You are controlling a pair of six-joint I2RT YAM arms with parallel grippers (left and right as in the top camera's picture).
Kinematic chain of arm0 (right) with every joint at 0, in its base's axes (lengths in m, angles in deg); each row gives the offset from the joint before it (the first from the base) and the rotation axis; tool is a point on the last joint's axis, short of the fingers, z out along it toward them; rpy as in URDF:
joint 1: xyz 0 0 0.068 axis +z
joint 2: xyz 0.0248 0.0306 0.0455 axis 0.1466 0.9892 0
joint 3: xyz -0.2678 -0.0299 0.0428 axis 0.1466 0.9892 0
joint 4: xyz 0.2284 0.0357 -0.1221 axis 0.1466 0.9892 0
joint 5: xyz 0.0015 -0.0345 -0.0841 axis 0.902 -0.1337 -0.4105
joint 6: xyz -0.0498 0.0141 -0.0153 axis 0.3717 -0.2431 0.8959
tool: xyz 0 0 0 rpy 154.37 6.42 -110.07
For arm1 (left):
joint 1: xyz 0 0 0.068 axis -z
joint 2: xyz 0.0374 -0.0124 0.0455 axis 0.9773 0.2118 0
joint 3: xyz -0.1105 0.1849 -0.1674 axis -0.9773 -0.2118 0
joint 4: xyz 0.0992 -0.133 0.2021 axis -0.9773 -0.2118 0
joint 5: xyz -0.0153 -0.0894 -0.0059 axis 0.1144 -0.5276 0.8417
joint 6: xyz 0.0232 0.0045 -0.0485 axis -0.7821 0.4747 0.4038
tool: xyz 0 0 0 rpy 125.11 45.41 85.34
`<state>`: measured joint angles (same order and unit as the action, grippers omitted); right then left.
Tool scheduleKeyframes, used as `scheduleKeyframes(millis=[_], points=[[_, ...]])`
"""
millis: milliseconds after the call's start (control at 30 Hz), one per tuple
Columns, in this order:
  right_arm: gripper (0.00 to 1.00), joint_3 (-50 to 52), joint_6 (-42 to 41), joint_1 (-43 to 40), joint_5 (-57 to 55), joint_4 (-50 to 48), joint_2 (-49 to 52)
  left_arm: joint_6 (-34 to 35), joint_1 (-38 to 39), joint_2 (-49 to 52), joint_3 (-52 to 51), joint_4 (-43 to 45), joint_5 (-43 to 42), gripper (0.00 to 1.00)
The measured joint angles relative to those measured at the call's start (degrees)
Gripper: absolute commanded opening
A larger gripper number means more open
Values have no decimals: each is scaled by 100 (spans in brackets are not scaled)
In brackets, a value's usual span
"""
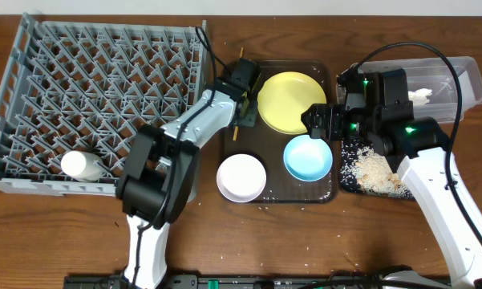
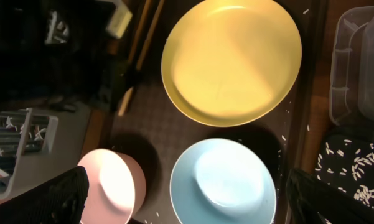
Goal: Sort waste into correct bins and load items into the dishwasher
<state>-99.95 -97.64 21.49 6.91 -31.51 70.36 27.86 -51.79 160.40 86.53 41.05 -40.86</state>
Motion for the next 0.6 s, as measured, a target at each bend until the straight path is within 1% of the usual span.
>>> scheduleKeyframes(millis=[67,167,233,333,433,600], points=[[99,0,0,0,0,0,0,17,0,-321,0,-59,-13,8],[99,0,0,0,0,0,0,20,-7,-1071,0,-192,-20,8],[99,0,0,0,0,0,0,20,-31,-1620,9,-393,-2,8],[99,0,0,0,0,0,0,17,-131,-2212,61,-850,254,8],[99,0,0,0,0,0,0,-48,-345,-2400,76,-1217,667,8],[99,0,0,0,2,0,0,-197,-804,-2177,-92,-1281,1001,8]])
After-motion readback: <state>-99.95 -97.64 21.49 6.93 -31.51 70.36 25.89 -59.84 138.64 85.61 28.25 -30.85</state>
